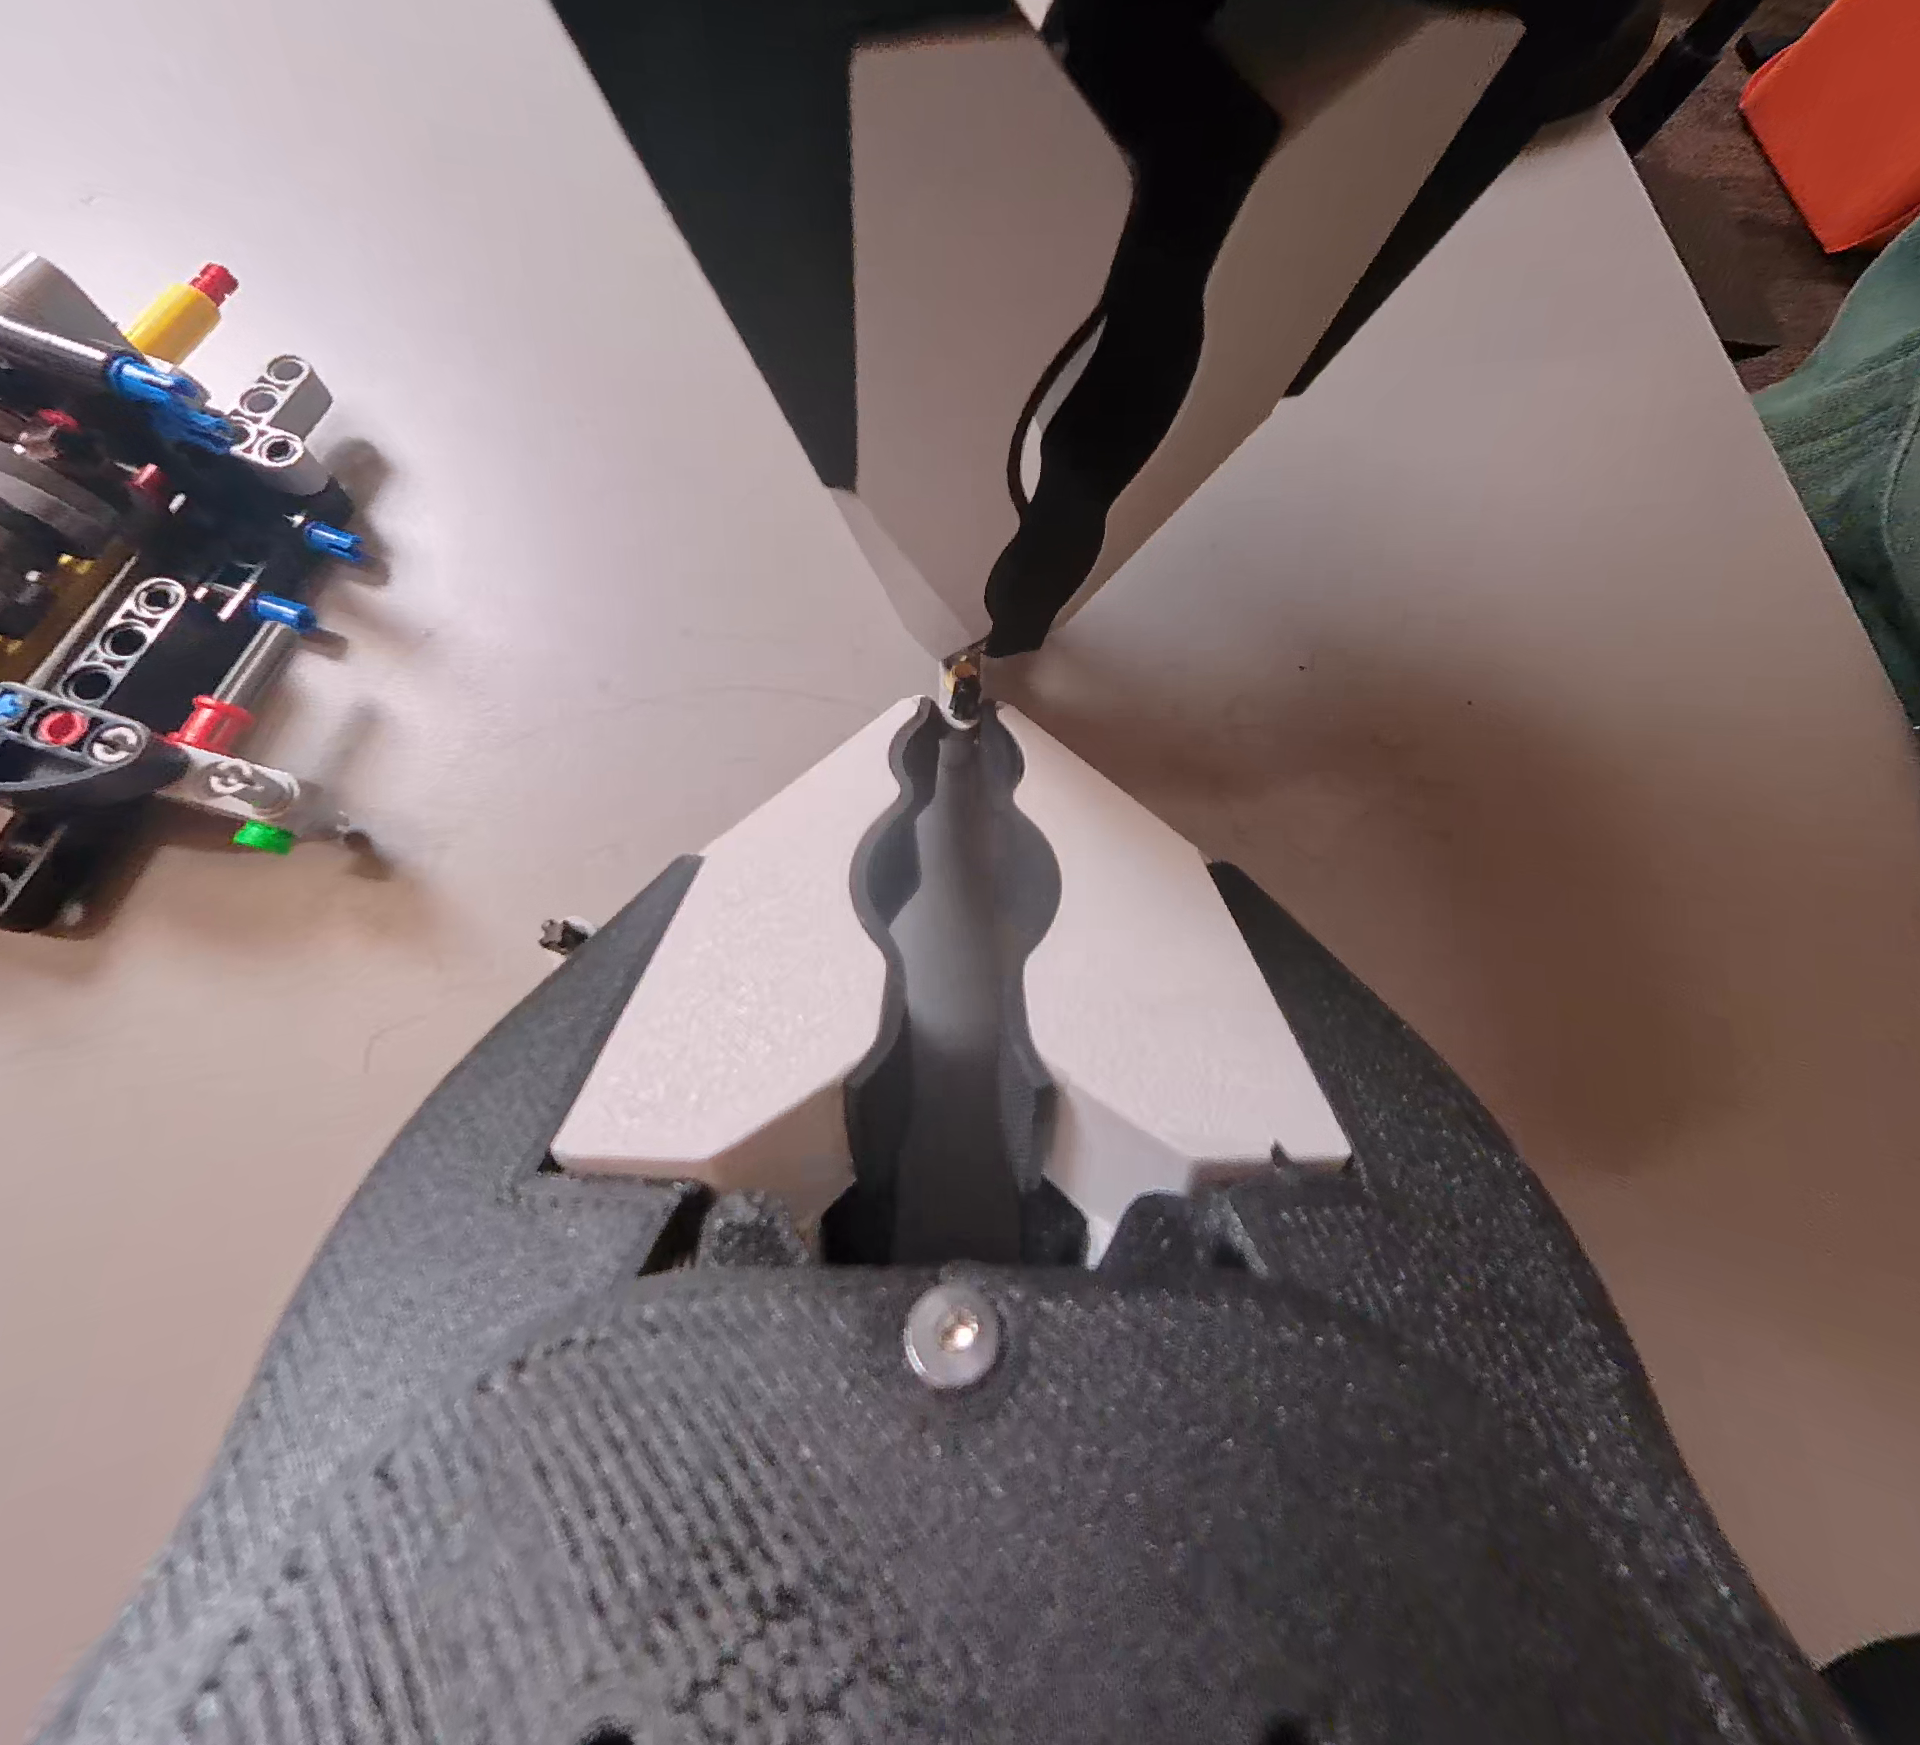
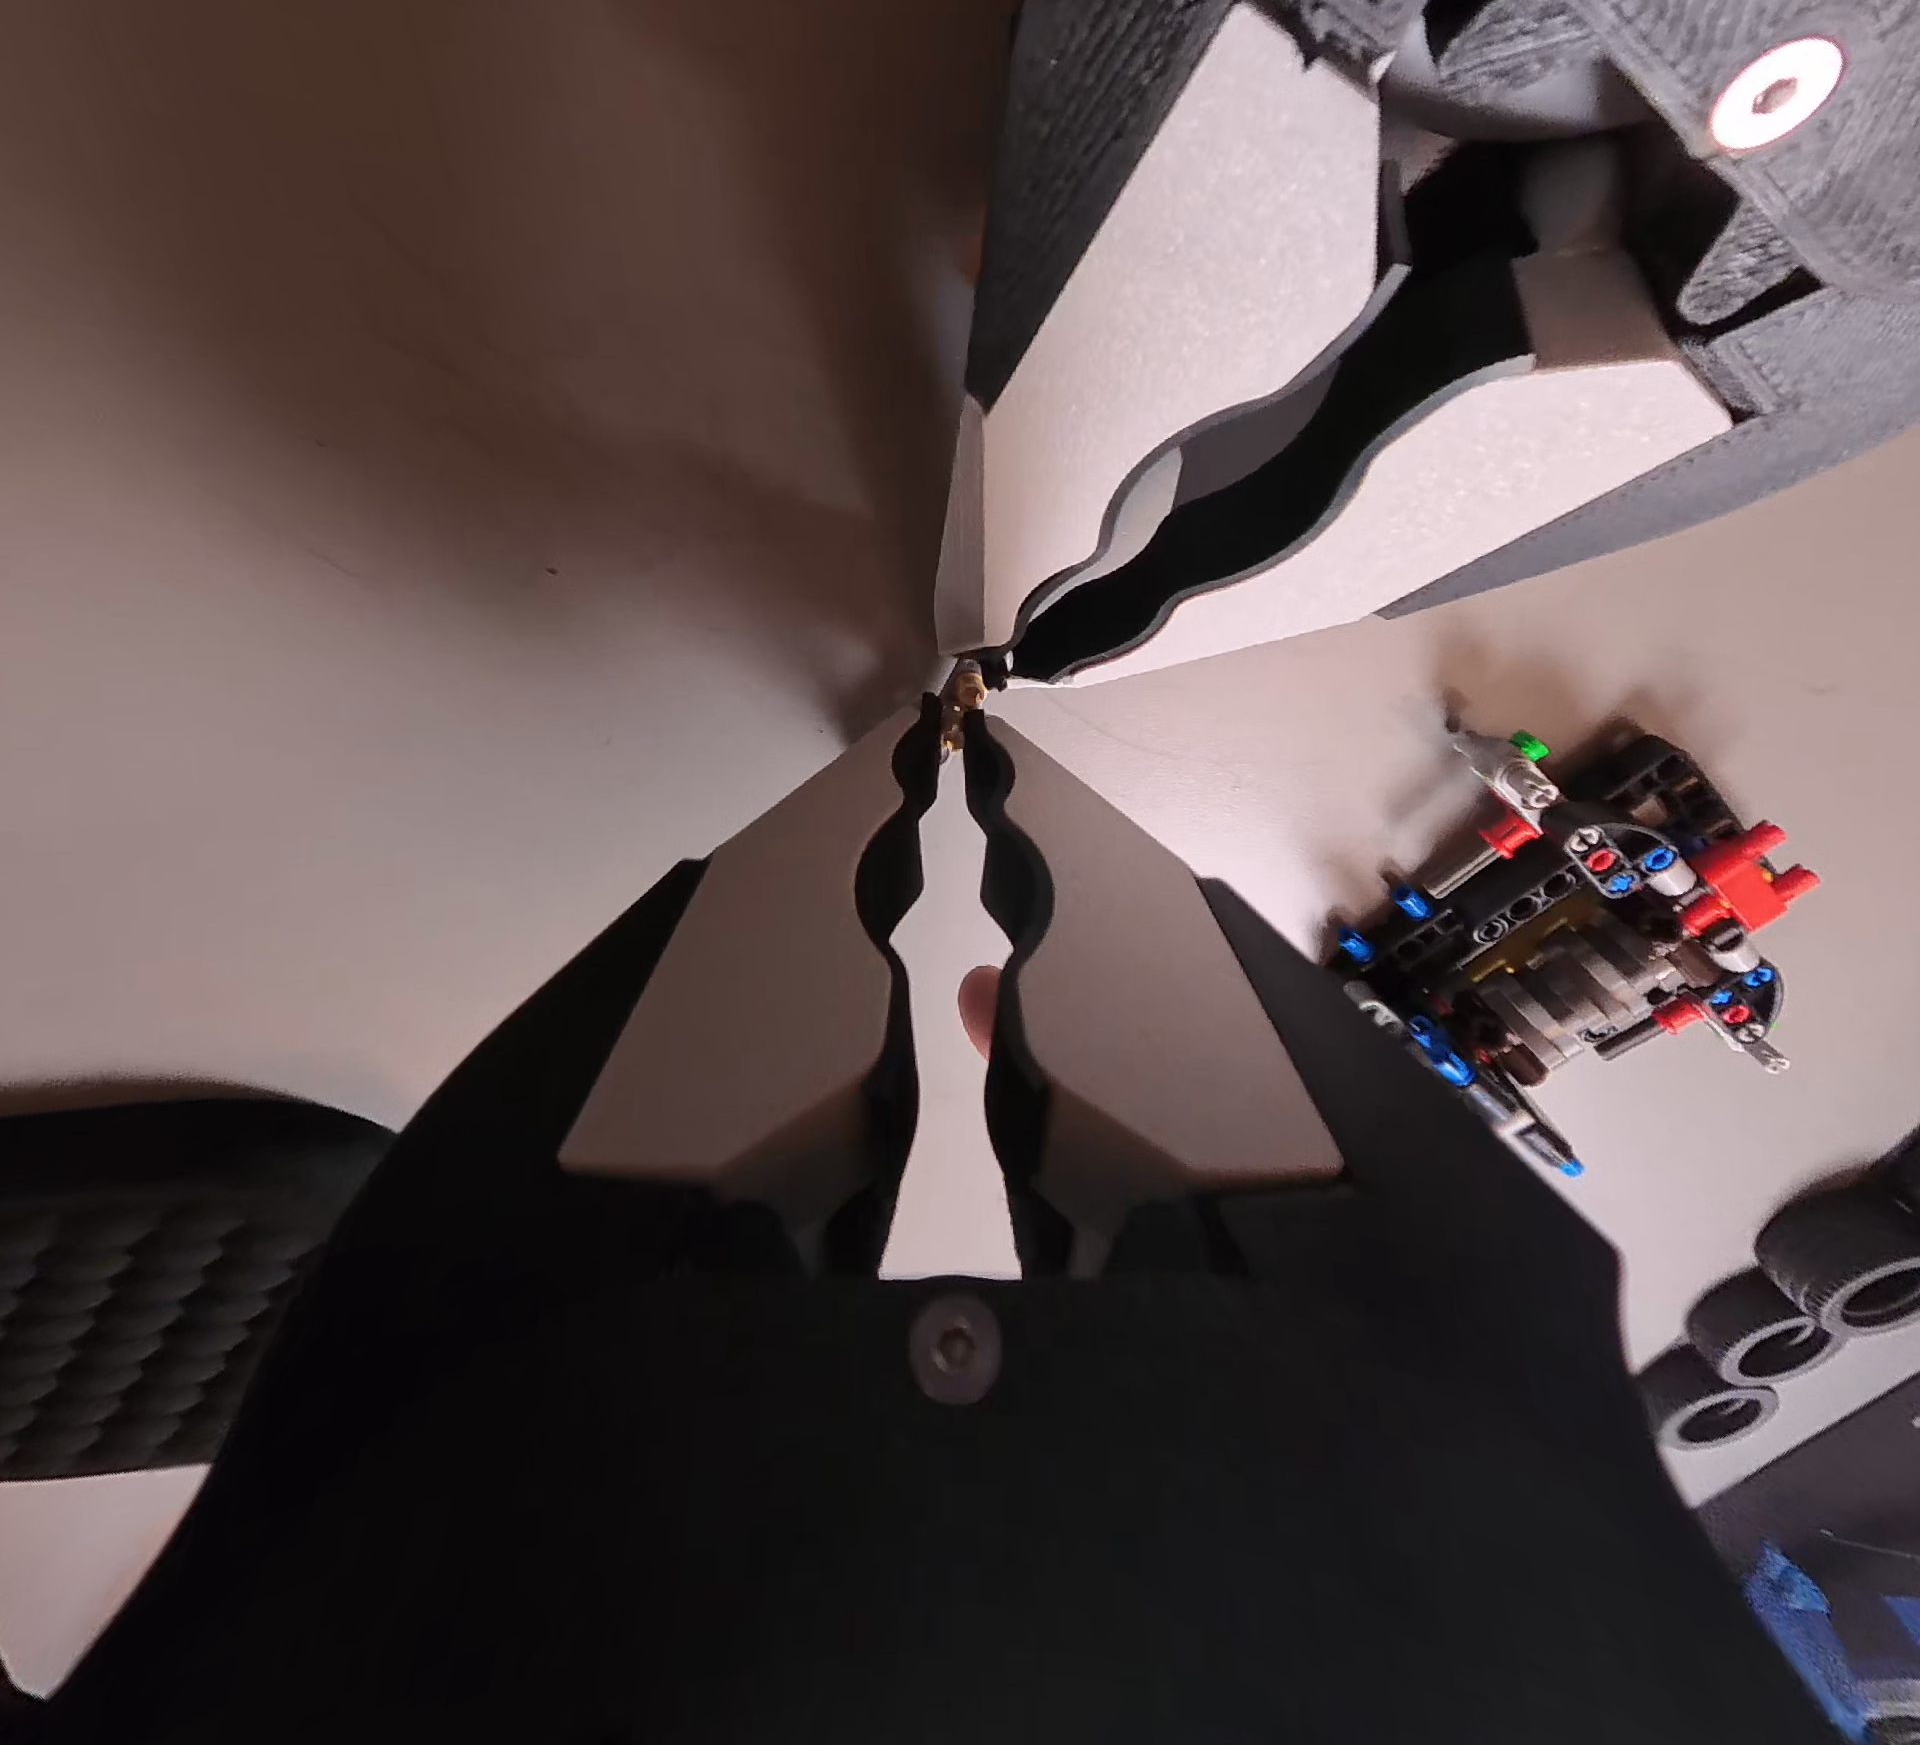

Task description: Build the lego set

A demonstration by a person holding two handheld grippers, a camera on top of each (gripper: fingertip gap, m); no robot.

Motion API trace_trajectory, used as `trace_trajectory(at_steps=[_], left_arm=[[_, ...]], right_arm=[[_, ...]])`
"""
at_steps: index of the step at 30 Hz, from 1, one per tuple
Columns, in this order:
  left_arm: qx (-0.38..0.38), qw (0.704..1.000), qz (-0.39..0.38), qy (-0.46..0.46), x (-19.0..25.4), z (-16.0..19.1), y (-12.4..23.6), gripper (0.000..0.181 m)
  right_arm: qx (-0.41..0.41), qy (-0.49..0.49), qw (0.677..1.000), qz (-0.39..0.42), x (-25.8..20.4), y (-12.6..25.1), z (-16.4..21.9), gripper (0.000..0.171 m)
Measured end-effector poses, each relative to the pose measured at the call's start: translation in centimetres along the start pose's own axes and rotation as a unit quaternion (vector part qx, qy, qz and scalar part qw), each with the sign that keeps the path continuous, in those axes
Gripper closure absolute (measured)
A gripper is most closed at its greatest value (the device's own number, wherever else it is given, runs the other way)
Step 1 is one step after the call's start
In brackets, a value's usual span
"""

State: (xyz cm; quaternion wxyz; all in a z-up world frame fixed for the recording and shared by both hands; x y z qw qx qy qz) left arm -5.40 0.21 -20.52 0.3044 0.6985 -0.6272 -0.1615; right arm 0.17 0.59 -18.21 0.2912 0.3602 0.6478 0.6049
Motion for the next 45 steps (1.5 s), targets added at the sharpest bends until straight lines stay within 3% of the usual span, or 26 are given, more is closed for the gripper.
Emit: trace_trajectory(at_steps=[8, 17, 25, 45], left_arm=[[0.000, 1.000, -0.004, -0.005, 0.2, 0.0, -0.1, 0.175], [0.000, 1.000, -0.013, -0.009, 0.3, 0.0, -0.1, 0.175], [-0.001, 1.000, -0.020, -0.017, 0.5, 0.0, -0.2, 0.175], [-0.001, 0.999, -0.027, -0.020, 0.6, 0.0, -0.1, 0.175]], right_arm=[[0.008, -0.035, 0.999, 0.010, -0.2, -0.1, -0.1, 0.169], [0.102, -0.091, 0.990, 0.039, -0.6, -0.1, 1.1, 0.168], [0.193, -0.127, 0.973, 0.014, -0.6, -0.2, 2.2, 0.168], [0.233, -0.122, 0.964, 0.024, -0.8, -0.5, 2.6, 0.168]])
Point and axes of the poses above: each gripper's, where its closed fingertips meet, y back along the fingers, z out of its underside, x = y × z across the jaws, the point moved 6 cm from there along y, back along the fingers, and after that the axes turned 1 degree about -x, right-handed, at the moved point
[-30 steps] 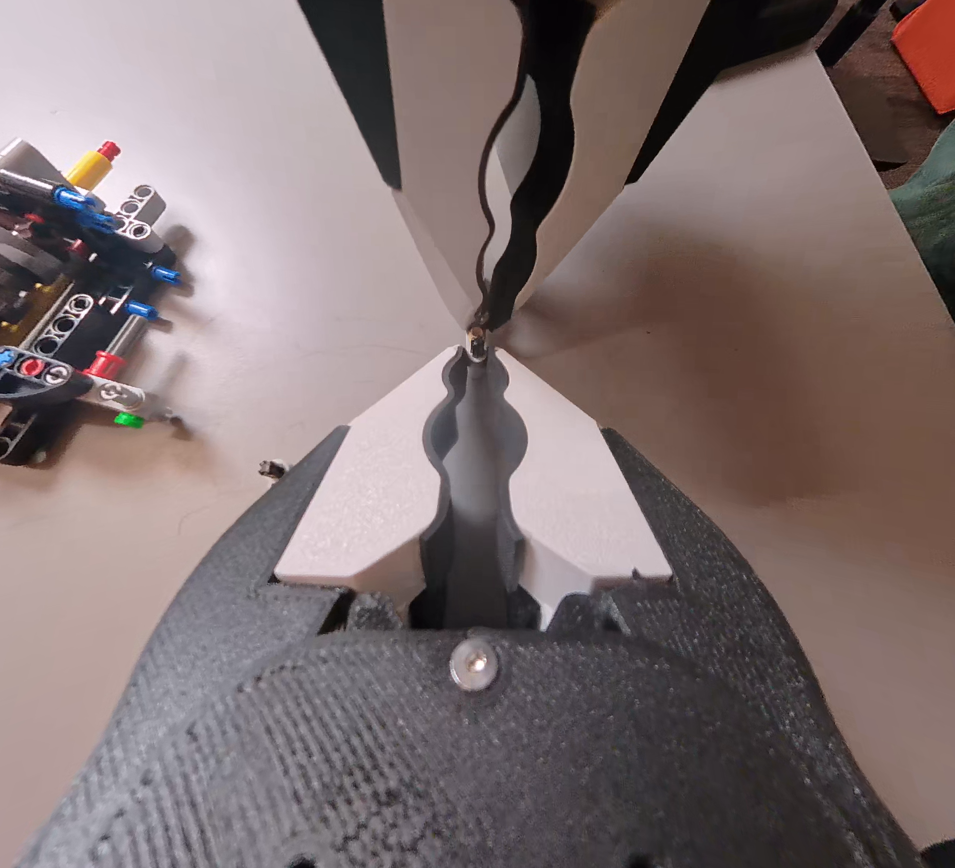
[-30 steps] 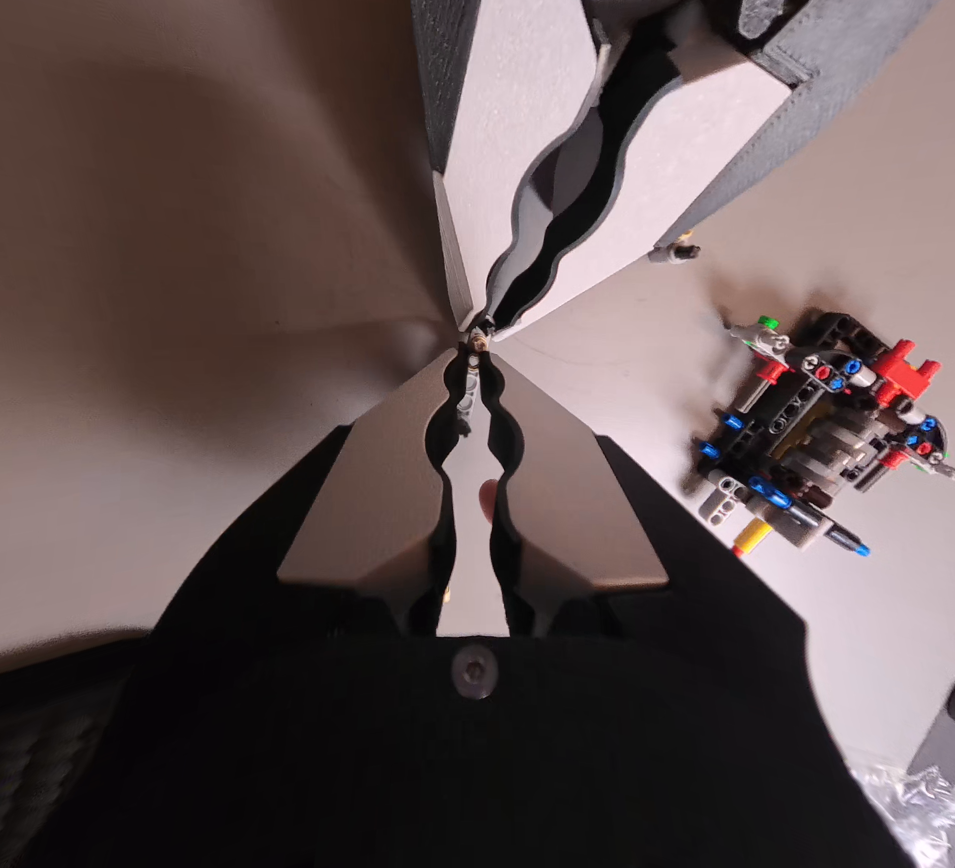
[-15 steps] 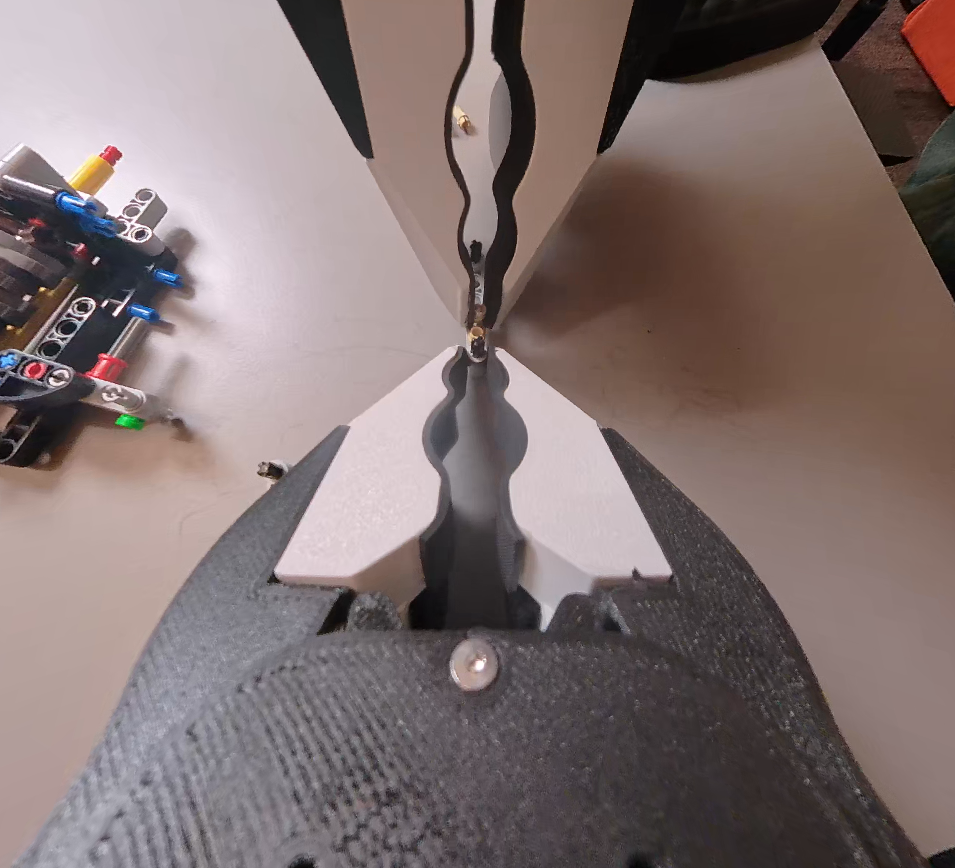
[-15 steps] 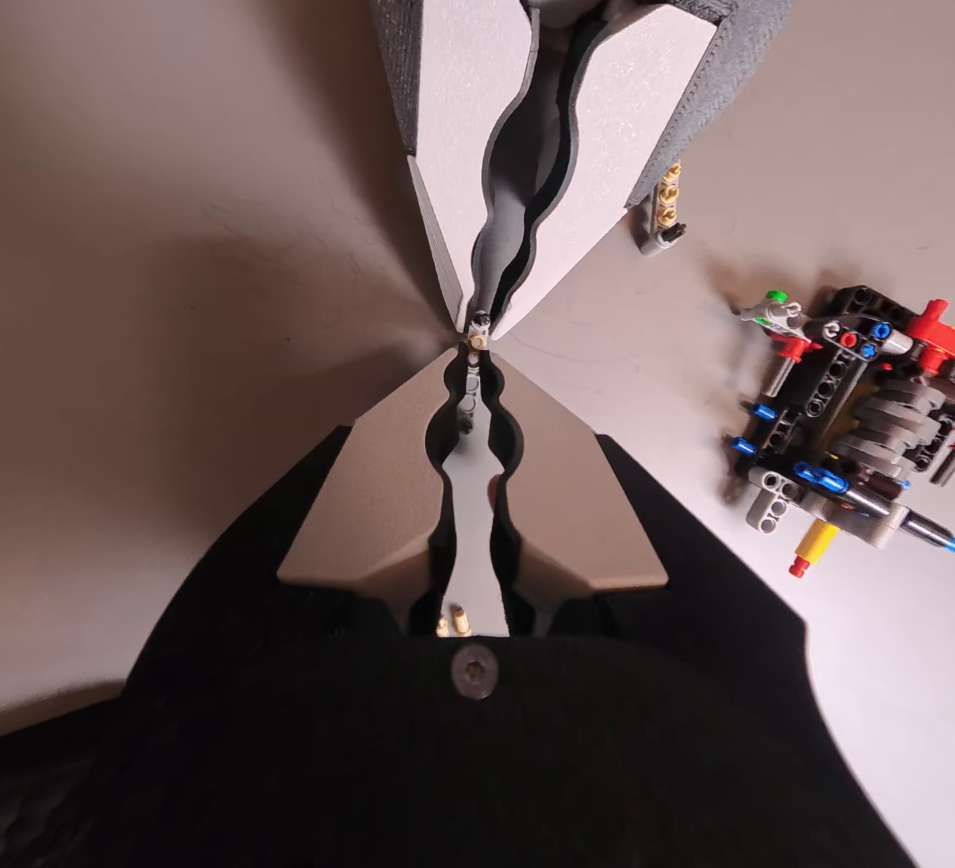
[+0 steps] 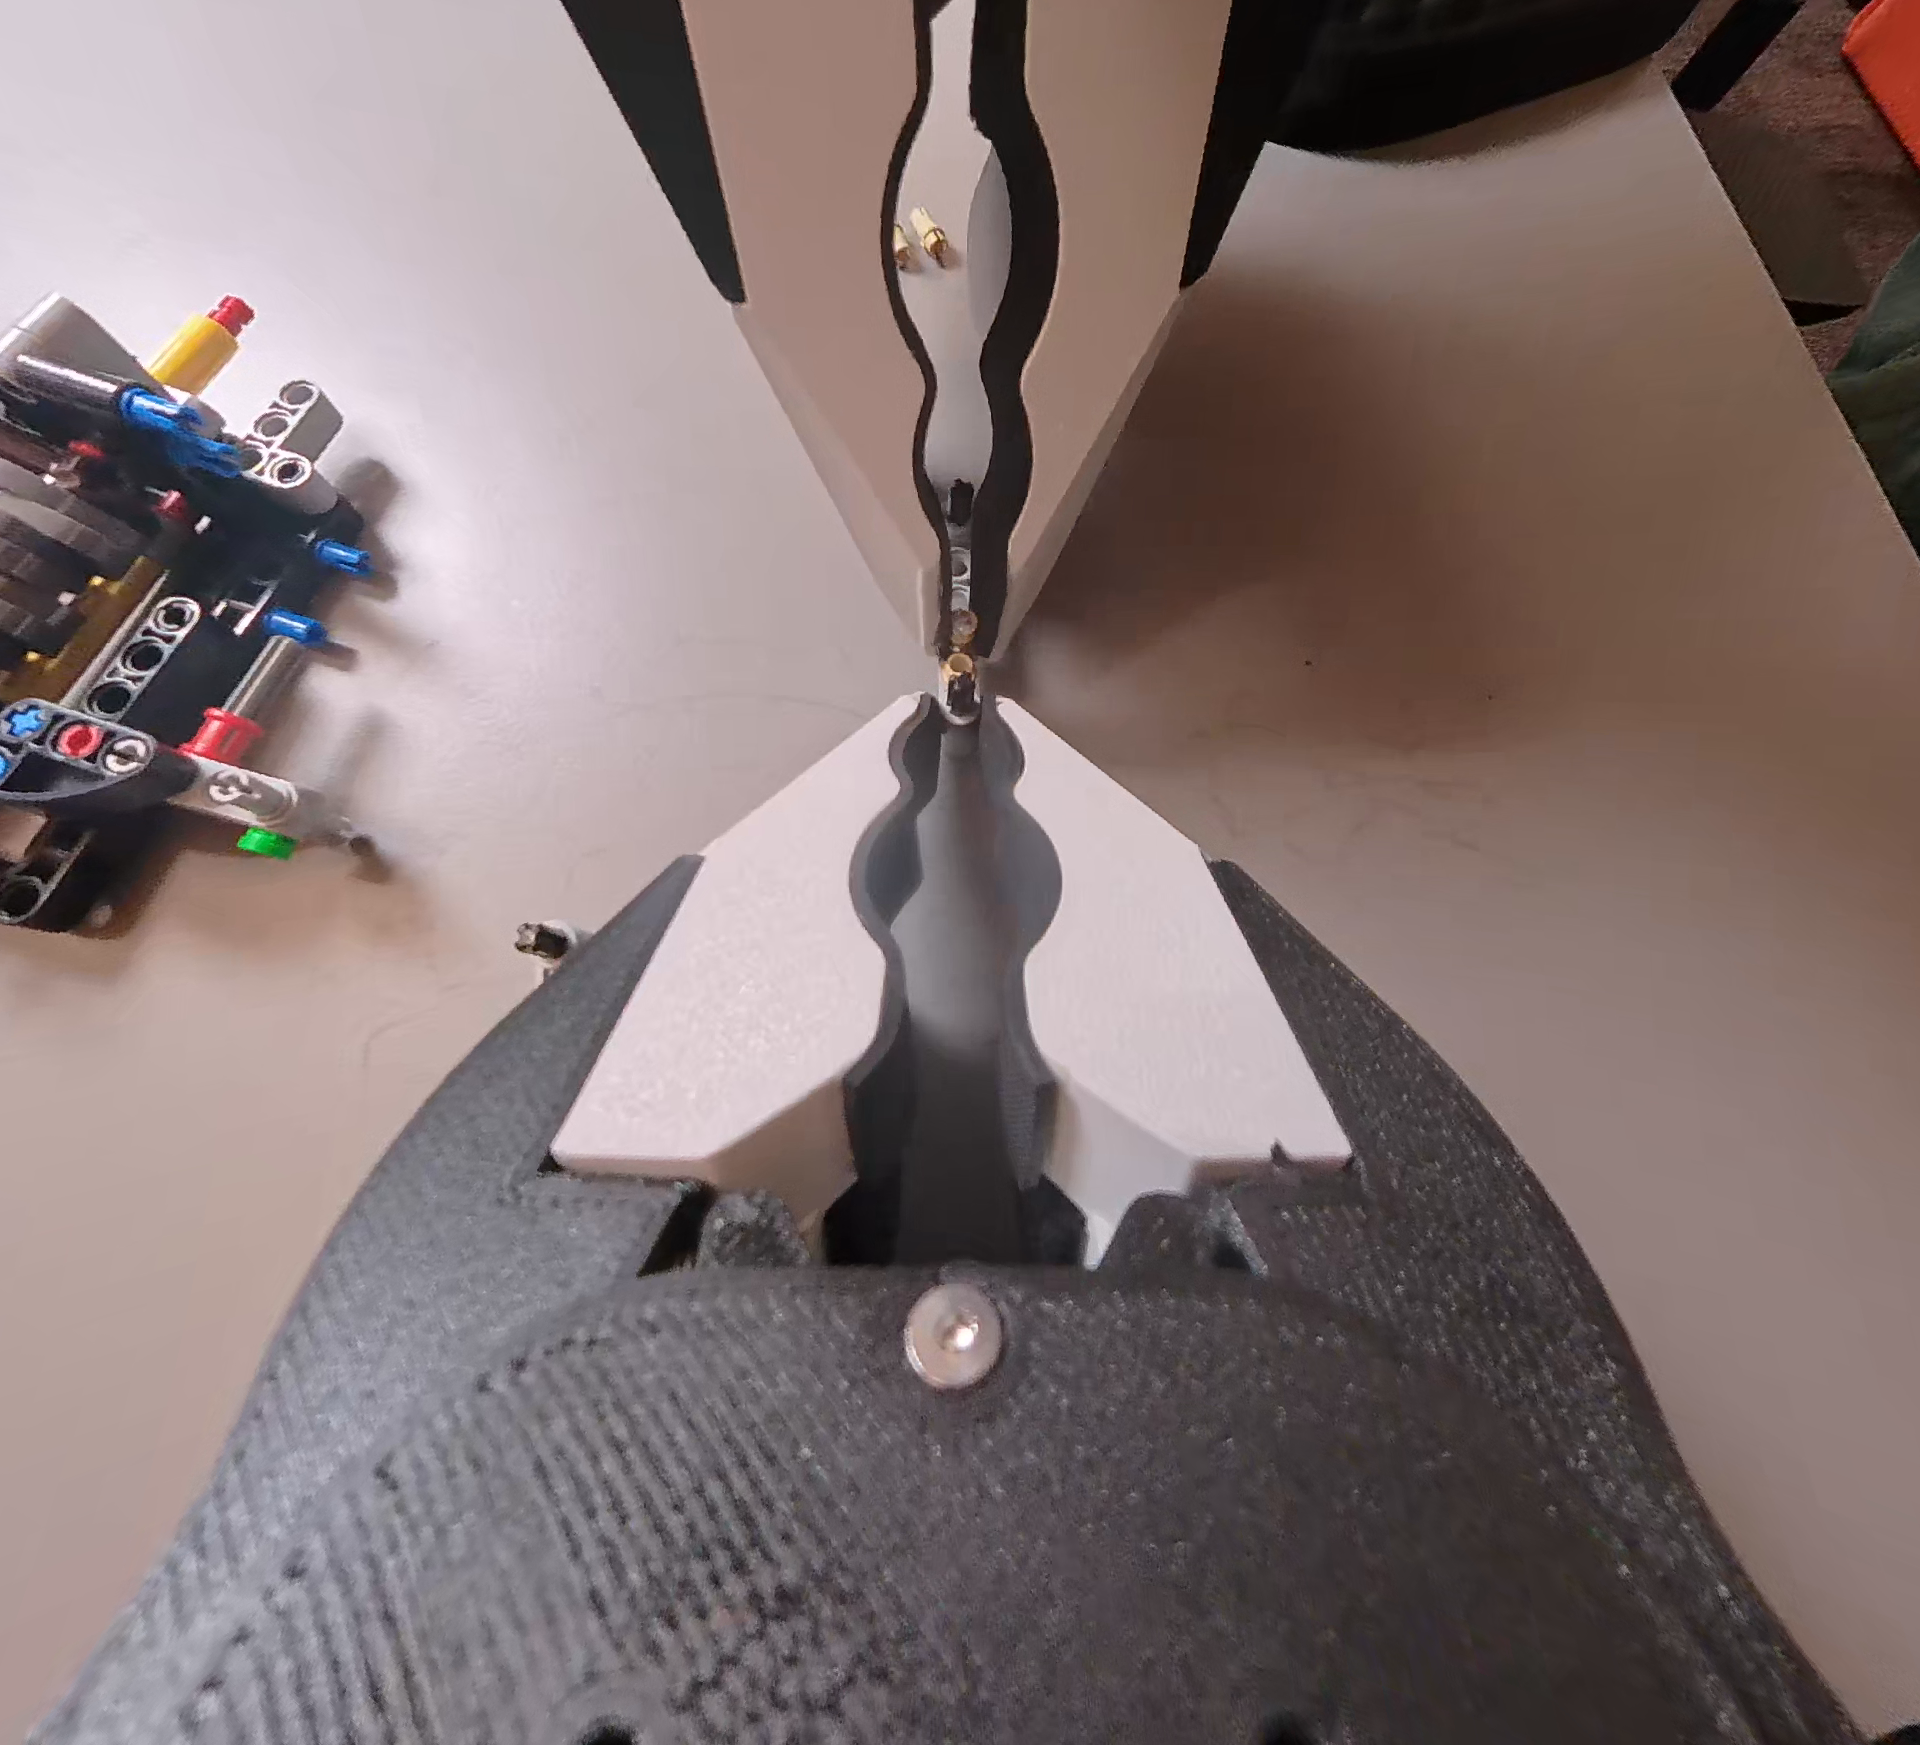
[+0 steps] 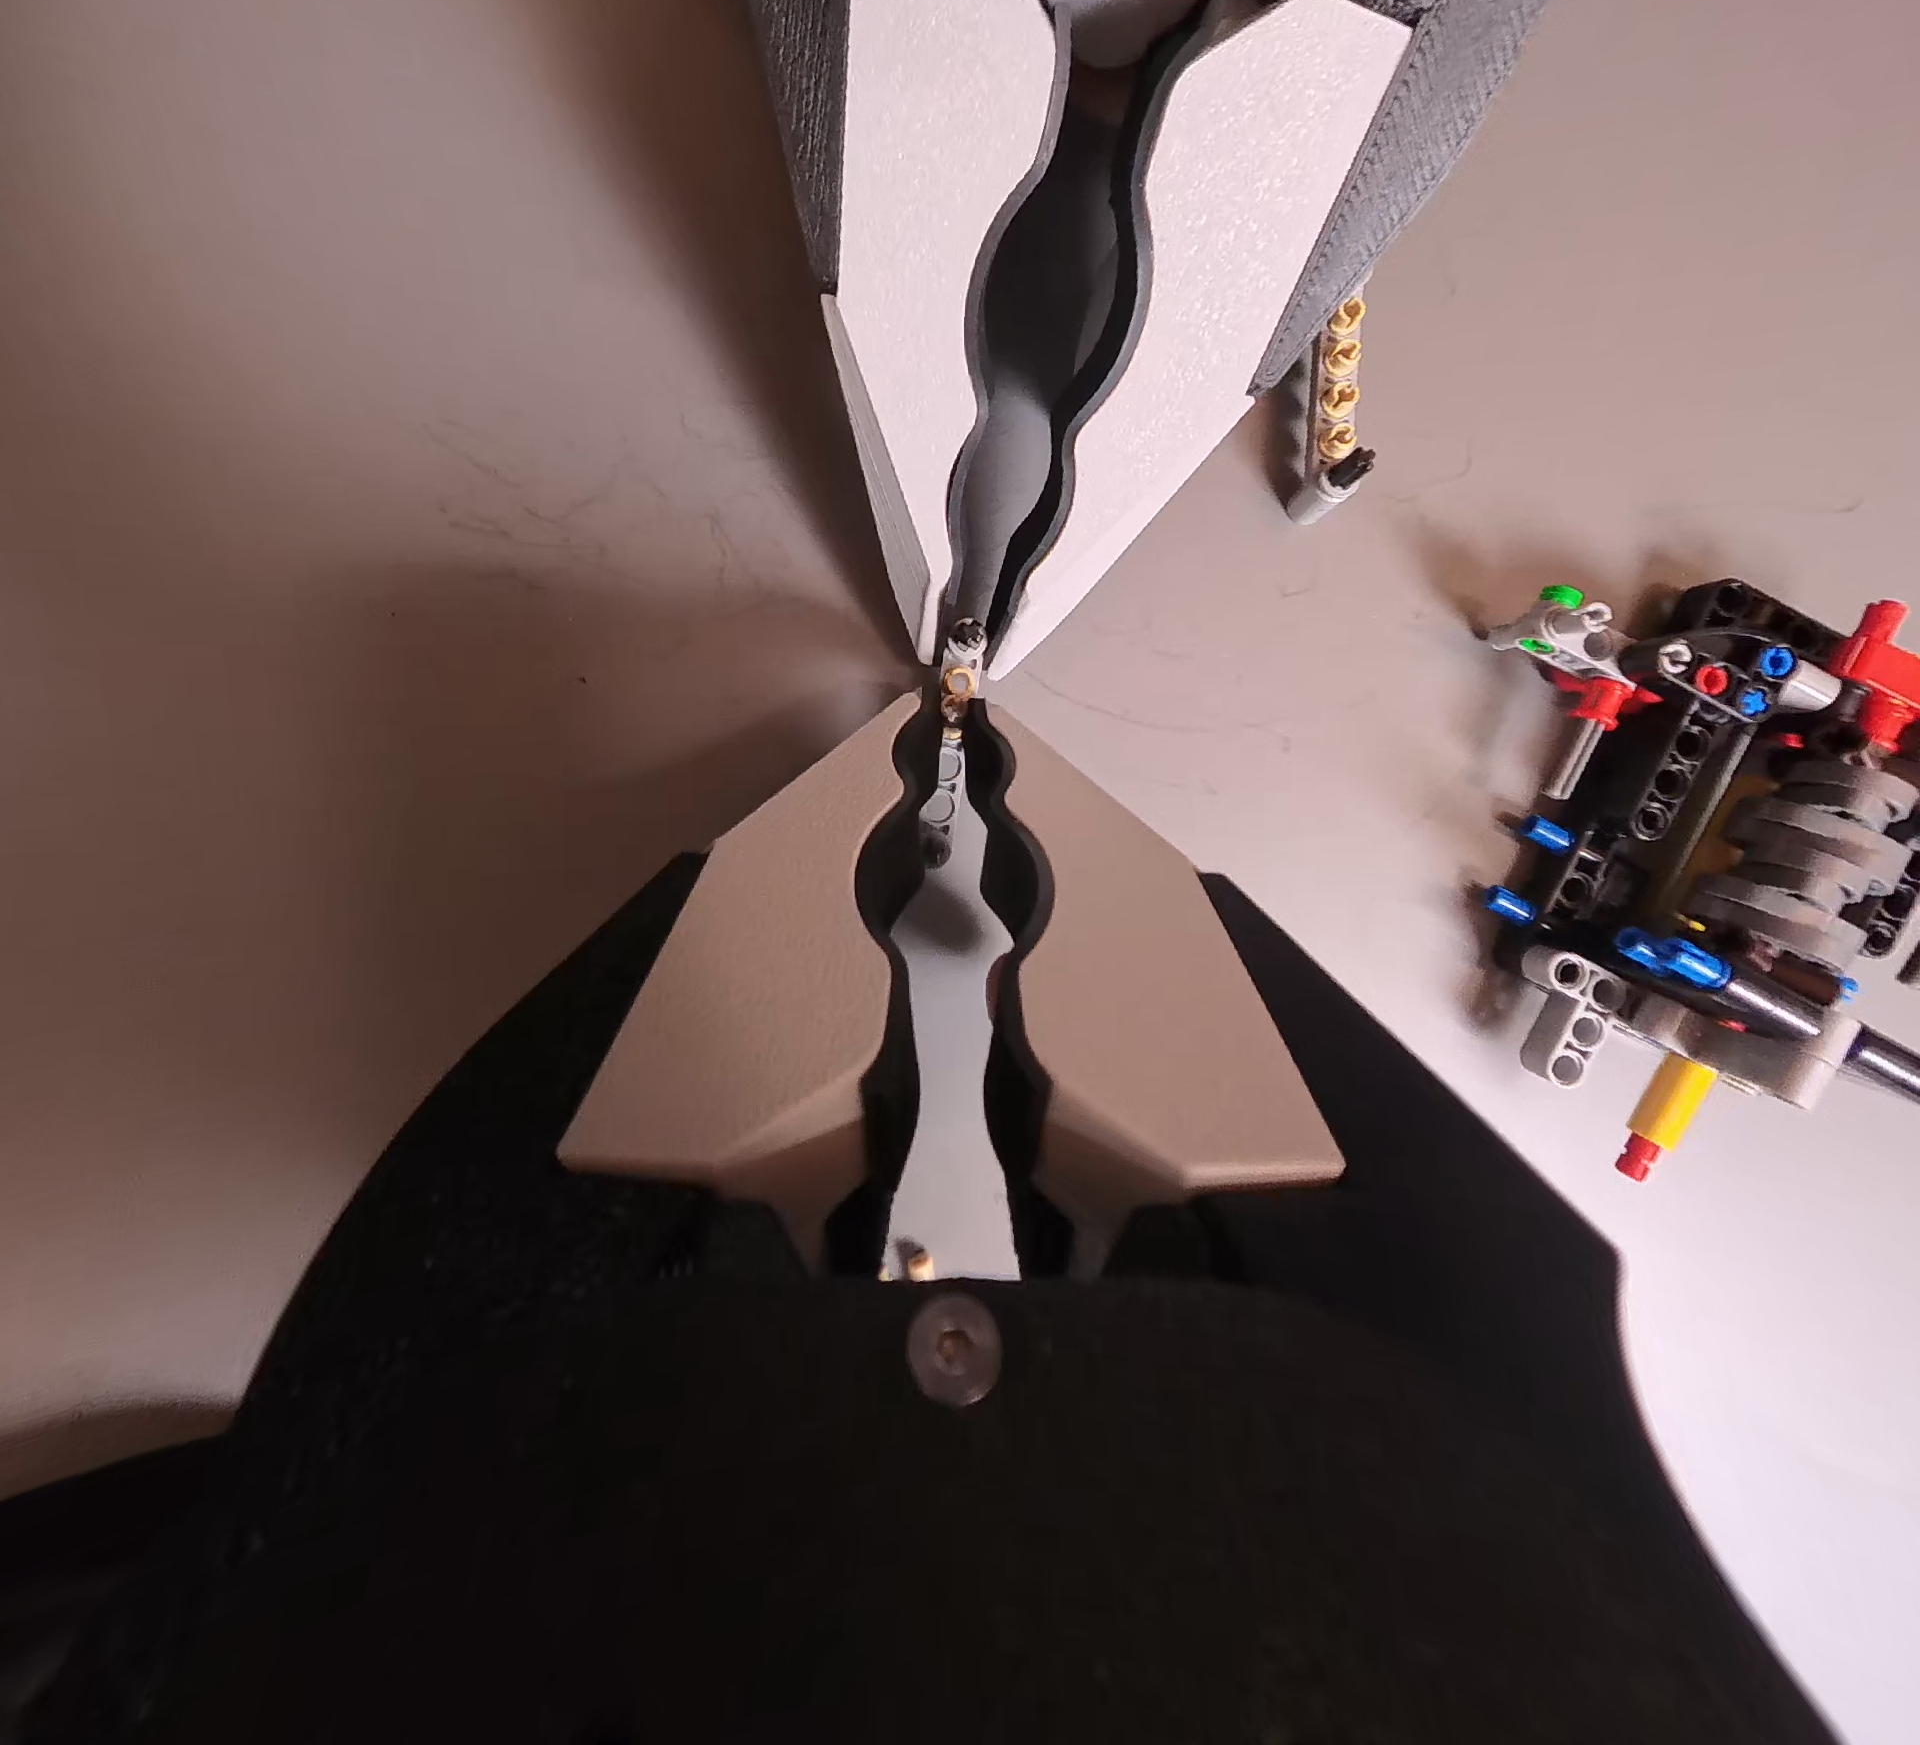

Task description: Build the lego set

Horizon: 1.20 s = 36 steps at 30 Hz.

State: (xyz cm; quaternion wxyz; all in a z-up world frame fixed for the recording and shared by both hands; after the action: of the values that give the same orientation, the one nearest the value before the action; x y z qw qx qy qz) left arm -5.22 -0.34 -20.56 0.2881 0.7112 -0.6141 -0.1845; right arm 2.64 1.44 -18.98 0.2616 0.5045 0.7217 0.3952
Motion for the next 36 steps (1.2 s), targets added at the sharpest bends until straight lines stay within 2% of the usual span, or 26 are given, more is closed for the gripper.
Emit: trace_trajectory(at_steps=[11, 17, 30, 33, 36], left_arm=[[0.000, 1.000, 0.000, 0.002, 0.0, 0.0, 0.0, 0.174], [0.001, 1.000, 0.001, 0.004, 0.1, 0.1, 0.1, 0.175], [0.001, 1.000, 0.006, 0.004, 0.2, 0.1, 0.2, 0.175], [0.001, 1.000, 0.006, 0.004, 0.2, 0.1, 0.2, 0.175], [0.001, 1.000, 0.006, 0.004, 0.2, 0.1, 0.2, 0.175]], right_arm=[[-0.017, 0.036, 0.999, 0.002, 0.0, -0.1, -0.1, 0.167], [0.013, -0.007, 1.000, 0.002, -0.1, 0.0, -0.1, 0.167], [-0.026, 0.019, 0.999, 0.012, -0.4, 0.4, -0.4, 0.149], [-0.043, 0.034, 0.998, 0.020, -0.5, 0.5, -1.0, 0.150], [-0.058, 0.044, 0.997, 0.027, -0.5, 0.7, -1.5, 0.158]])
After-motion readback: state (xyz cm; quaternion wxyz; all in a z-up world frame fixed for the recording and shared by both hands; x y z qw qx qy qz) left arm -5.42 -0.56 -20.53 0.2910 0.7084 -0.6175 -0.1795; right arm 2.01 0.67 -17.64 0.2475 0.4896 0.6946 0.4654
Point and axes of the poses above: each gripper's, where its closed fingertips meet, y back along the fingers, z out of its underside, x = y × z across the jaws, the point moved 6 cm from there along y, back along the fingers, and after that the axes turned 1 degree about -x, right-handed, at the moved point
